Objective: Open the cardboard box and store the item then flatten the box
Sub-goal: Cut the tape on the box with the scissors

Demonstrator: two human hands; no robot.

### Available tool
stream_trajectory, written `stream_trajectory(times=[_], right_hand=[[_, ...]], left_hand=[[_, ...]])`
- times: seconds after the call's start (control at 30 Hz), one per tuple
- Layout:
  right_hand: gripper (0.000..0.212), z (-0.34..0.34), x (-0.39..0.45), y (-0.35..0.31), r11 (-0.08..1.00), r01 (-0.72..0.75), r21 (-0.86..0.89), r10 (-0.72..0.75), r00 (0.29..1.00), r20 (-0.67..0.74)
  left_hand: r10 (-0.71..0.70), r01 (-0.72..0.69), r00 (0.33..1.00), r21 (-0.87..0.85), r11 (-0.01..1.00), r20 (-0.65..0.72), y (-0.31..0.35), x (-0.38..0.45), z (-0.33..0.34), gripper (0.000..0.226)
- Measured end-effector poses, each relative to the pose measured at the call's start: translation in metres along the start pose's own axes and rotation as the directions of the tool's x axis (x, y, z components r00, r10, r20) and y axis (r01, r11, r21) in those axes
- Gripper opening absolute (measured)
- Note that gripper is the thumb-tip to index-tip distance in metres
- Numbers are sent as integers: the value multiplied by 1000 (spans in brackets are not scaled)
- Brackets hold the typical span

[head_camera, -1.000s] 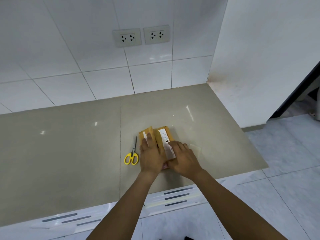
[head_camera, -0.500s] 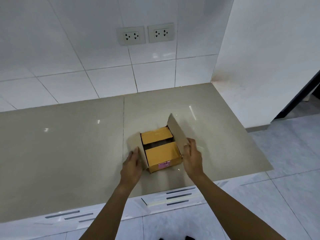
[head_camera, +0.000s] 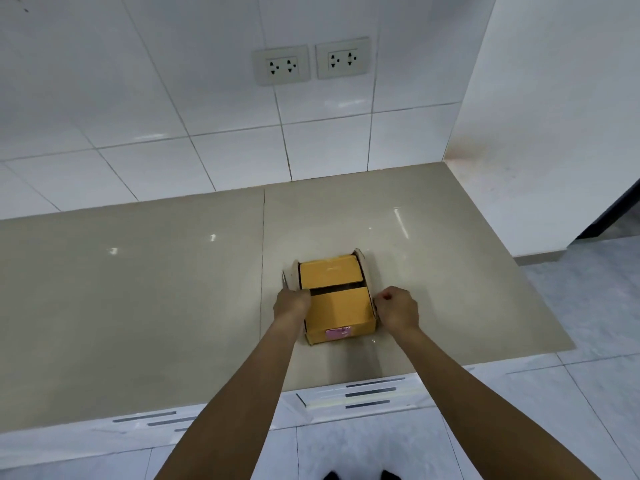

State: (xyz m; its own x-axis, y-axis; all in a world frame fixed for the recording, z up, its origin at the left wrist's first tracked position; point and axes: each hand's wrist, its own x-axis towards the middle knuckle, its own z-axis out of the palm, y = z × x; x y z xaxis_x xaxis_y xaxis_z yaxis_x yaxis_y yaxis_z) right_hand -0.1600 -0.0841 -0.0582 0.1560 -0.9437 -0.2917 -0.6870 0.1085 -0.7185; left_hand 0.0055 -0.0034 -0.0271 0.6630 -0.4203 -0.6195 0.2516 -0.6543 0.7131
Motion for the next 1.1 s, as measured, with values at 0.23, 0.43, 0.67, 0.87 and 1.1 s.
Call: stream_trajectory(times=[0.23,0.43,0.67,0.87,1.1], right_hand=[[32,-14,7,-6,956,-203,214,167,970,176],[48,-19,-2,-2,980,-70,186,-6,924,382],[57,-13,-14,14,920,388,-58,-357,888,290],[45,-16,-5,12,522,655,-547,-623,730,280],[33,-21,16,-3,359,706,-611,-670,650,358]], left_hand=[[-17,83,870,-112,990,493,4,-15,-24,43],[238,-371,735,83,925,634,-40,-18,-36,122],[471,-599,797,398,694,378,-56,-18,-23,133],[468,-581,814,455,675,345,-59,-17,-22,128],[463,-558,830,493,668,311,-59,-14,-21,128]])
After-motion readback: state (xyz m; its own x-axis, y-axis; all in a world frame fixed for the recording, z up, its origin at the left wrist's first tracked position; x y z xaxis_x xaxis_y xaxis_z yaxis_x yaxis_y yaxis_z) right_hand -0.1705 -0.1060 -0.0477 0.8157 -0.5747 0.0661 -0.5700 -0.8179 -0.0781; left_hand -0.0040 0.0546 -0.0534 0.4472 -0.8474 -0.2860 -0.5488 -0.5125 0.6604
